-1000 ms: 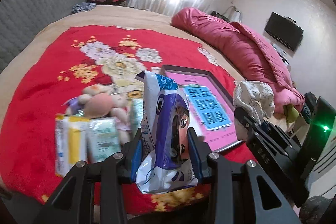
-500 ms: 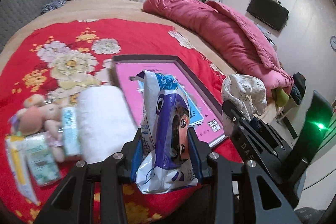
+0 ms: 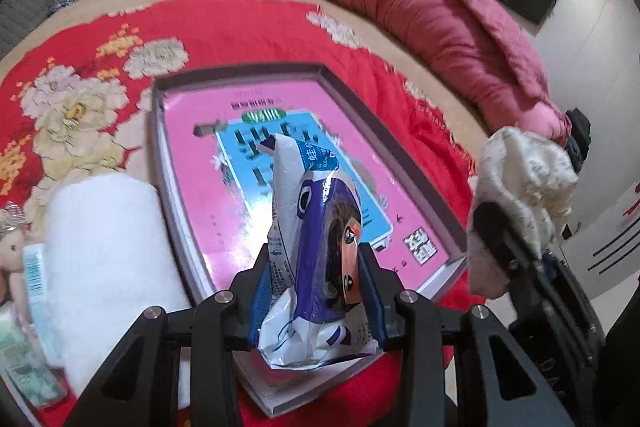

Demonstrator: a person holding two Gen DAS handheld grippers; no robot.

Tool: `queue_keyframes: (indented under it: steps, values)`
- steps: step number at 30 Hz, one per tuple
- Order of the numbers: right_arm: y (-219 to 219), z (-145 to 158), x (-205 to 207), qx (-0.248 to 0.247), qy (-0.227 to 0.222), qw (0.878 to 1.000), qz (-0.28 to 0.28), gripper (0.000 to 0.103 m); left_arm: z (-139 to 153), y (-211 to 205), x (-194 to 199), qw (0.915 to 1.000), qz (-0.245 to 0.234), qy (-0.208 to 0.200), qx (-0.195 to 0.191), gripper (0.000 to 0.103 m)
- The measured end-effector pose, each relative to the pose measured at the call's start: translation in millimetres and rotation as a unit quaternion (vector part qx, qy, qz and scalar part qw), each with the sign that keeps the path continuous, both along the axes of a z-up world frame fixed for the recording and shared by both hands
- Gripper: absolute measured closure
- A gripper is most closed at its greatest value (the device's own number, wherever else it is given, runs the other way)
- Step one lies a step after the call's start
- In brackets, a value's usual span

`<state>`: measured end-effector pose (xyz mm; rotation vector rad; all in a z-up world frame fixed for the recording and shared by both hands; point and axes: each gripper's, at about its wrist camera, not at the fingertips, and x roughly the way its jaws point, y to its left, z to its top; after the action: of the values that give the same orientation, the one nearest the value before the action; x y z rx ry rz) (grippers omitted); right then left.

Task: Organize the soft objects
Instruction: 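Carry the cartoon bag in the left gripper while the right carries the scrunchie to the pink tray, then open the right gripper dropping the scrunchie on the tray while the left releases the cartoon bag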

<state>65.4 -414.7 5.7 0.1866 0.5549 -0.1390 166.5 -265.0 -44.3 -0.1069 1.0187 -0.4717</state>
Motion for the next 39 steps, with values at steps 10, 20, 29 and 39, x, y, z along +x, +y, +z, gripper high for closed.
queue_keyframes:
  steps: [10,20,29,39]
  values:
    - [-14.2,-24.0,33.1,0.030,0.073,0.997,0.015,0.073,-12.5,-7.2,-2.9,0.9994,-0.028,0.017,0.005,0.063]
    - [-19.7,-42.9,49.3,0.046,0.121,0.992,0.010,0.066,-14.7,-9.1,-1.8,0.9990,-0.039,0.015,0.015,0.062]
    - [-25.9,-43.5,45.3,0.053,0.118,0.992,-0.015,0.046,-17.0,-12.3,2.7,0.9990,-0.036,0.016,0.020,0.062]
    - [-31.8,-23.7,19.1,0.049,0.046,0.997,-0.045,0.034,-23.0,-20.5,7.2,0.9983,-0.036,0.016,0.042,0.059]
